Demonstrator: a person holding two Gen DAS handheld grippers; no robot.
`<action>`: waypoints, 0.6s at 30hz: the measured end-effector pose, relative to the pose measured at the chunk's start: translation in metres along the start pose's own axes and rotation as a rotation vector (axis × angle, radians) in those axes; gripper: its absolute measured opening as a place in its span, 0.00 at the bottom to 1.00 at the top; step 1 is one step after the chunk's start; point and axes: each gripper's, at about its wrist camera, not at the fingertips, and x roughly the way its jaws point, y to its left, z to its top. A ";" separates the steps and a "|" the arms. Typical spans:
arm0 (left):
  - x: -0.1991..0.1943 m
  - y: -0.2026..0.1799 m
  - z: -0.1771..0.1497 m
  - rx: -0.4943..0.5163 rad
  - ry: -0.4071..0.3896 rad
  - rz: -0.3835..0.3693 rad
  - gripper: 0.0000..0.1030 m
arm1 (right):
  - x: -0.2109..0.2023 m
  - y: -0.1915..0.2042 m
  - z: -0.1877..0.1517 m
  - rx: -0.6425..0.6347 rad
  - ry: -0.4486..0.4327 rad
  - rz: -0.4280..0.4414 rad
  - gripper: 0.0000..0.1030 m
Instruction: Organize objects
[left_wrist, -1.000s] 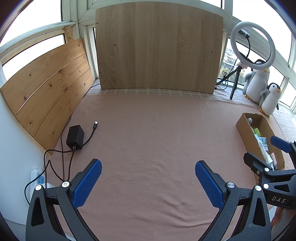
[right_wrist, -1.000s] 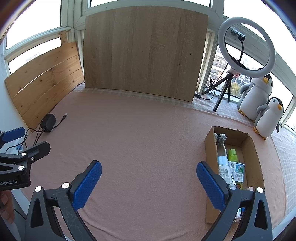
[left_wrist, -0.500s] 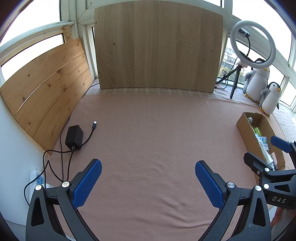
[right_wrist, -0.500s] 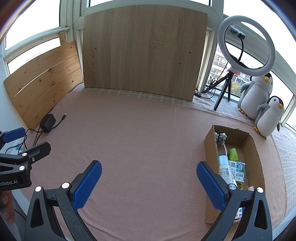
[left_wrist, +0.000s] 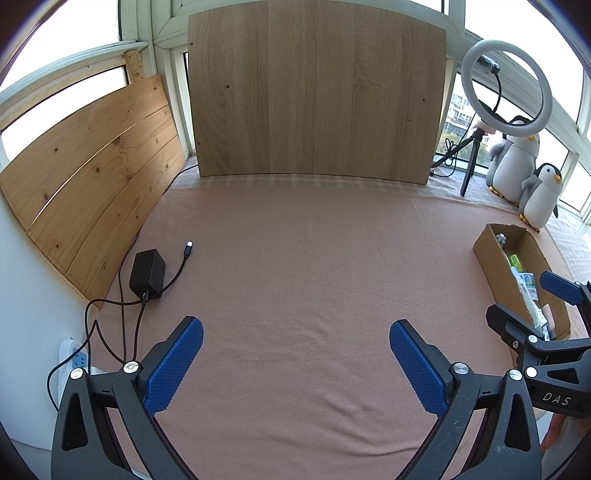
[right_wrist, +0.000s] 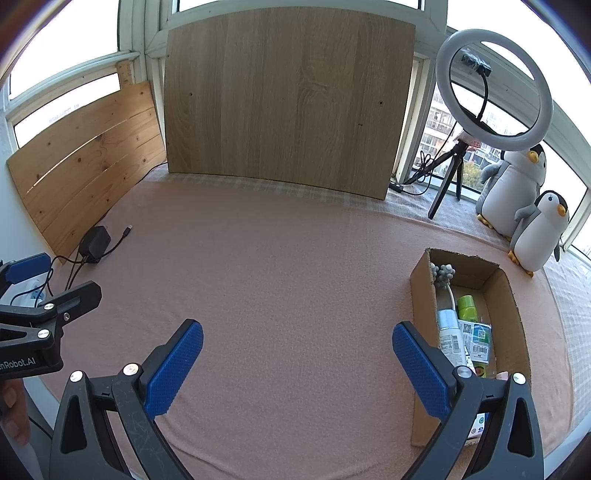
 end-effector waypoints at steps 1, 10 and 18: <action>0.000 0.000 0.000 0.000 0.001 0.000 0.99 | 0.001 0.000 0.000 0.000 0.000 0.000 0.98; 0.008 0.000 0.001 0.002 0.008 -0.002 0.99 | 0.005 0.000 0.000 0.001 0.007 0.001 0.98; 0.018 0.001 0.004 0.008 0.019 -0.005 0.99 | 0.012 -0.002 0.003 0.004 0.016 0.001 0.98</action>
